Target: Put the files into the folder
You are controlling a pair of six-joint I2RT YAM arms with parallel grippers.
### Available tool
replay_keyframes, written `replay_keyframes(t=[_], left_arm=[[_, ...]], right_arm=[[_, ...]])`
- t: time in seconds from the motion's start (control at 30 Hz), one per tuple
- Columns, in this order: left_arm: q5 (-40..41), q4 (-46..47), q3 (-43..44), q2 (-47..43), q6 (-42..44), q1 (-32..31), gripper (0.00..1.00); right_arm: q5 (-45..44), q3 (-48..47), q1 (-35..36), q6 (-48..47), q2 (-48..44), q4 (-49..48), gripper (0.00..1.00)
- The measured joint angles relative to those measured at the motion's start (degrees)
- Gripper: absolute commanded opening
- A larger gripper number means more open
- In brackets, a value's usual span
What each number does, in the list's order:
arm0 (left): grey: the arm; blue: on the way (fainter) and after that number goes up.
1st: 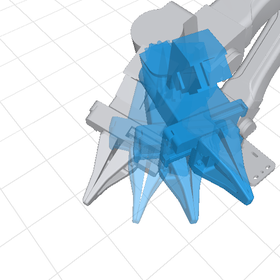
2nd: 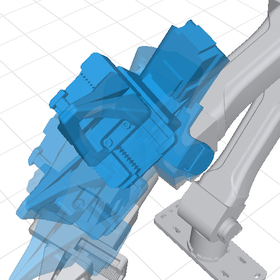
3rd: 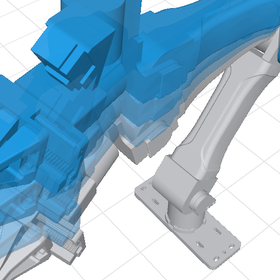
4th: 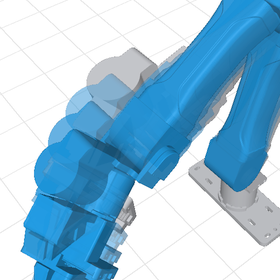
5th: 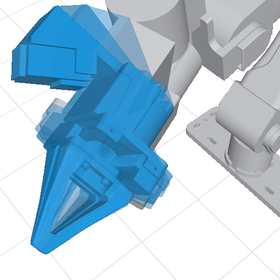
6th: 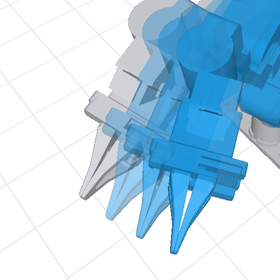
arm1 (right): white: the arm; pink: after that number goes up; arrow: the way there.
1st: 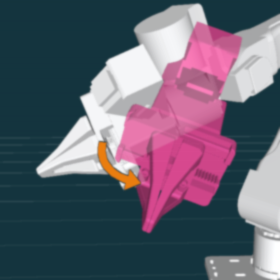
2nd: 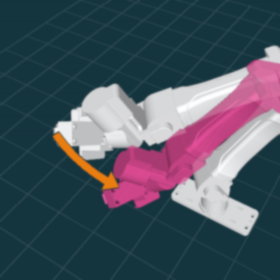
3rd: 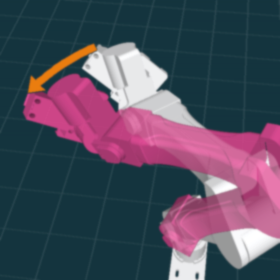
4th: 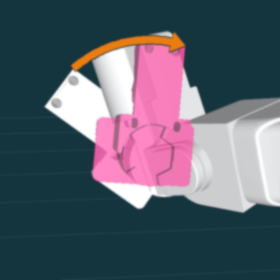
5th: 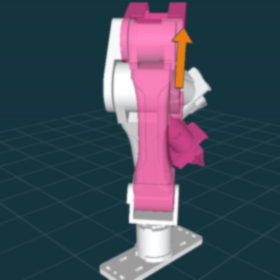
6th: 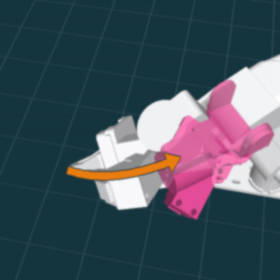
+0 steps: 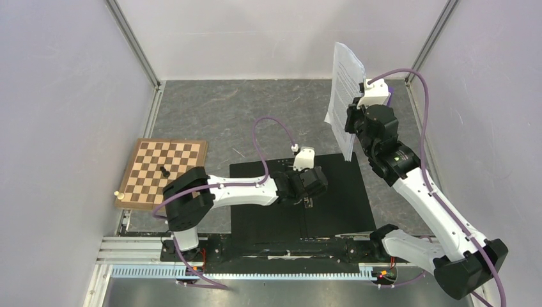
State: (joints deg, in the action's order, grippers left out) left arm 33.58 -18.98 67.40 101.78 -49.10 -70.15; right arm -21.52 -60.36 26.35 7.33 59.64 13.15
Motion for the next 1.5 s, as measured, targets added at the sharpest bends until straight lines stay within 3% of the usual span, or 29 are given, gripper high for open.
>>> replay_keyframes(t=[1.03,1.3,1.5], left_arm=[[-0.81,1.79,5.11,9.62,-0.72,0.5,0.3],[-1.29,3.34,5.11,10.03,-0.5,1.73,0.03],[-4.22,4.63,3.72,8.7,2.25,4.22,0.03]], right_arm=[[-0.39,0.0,0.0,-0.59,-0.9,1.62,0.0],[-0.37,0.0,0.0,-0.61,-0.9,2.08,0.0],[0.74,-0.07,0.0,-0.55,-0.9,2.62,0.0]])
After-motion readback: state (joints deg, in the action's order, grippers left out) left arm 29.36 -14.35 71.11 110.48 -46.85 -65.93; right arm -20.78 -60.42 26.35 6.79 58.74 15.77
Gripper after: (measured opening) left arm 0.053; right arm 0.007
